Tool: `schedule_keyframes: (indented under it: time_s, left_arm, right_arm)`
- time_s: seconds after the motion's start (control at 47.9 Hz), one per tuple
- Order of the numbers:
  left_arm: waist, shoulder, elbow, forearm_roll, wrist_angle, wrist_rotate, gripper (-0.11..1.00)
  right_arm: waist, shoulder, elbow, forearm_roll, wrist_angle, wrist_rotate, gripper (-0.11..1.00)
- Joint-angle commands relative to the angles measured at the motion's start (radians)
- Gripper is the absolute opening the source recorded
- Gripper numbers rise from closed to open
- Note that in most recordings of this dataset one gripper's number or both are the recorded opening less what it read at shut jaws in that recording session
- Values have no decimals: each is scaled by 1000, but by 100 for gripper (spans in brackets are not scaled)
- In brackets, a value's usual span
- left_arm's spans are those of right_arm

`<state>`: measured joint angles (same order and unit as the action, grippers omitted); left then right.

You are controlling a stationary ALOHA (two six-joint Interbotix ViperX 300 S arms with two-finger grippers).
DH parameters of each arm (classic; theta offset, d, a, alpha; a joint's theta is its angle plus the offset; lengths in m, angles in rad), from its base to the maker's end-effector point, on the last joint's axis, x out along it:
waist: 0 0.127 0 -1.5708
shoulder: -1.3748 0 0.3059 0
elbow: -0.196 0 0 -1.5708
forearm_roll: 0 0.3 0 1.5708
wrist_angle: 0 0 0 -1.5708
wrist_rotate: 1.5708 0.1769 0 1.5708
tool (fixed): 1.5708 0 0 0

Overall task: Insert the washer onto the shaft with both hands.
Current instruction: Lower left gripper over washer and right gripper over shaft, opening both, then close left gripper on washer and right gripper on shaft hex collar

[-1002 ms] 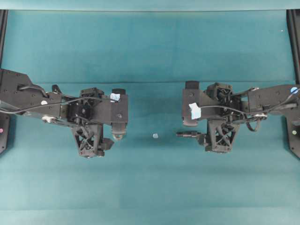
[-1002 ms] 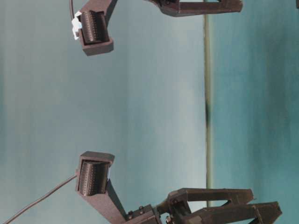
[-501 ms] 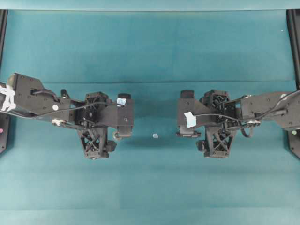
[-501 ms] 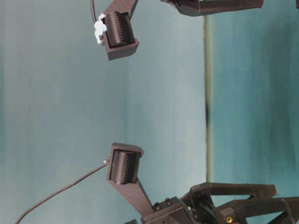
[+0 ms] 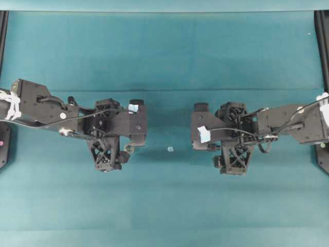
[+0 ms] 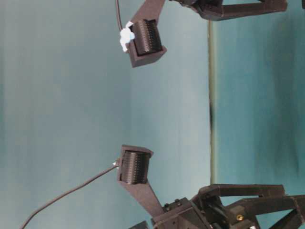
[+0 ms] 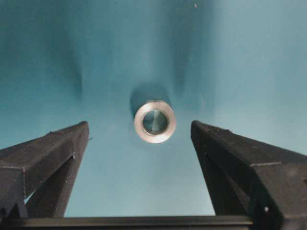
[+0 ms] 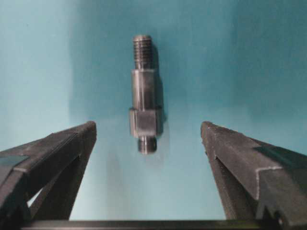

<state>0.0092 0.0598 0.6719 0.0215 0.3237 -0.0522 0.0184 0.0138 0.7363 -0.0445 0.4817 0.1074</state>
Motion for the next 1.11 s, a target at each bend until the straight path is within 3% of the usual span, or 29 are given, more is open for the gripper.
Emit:
schedule_keyframes:
  time_s: [0.0,1.085]
  left_arm:
    - [-11,-2,-9,5,-8,-2,96]
    - [-18,72,-5,5,-75,-2,96]
  right_arm:
    - [2,3,-5,0,-6,-3,92]
    - [2,11,15,-2,-35,-3,92]
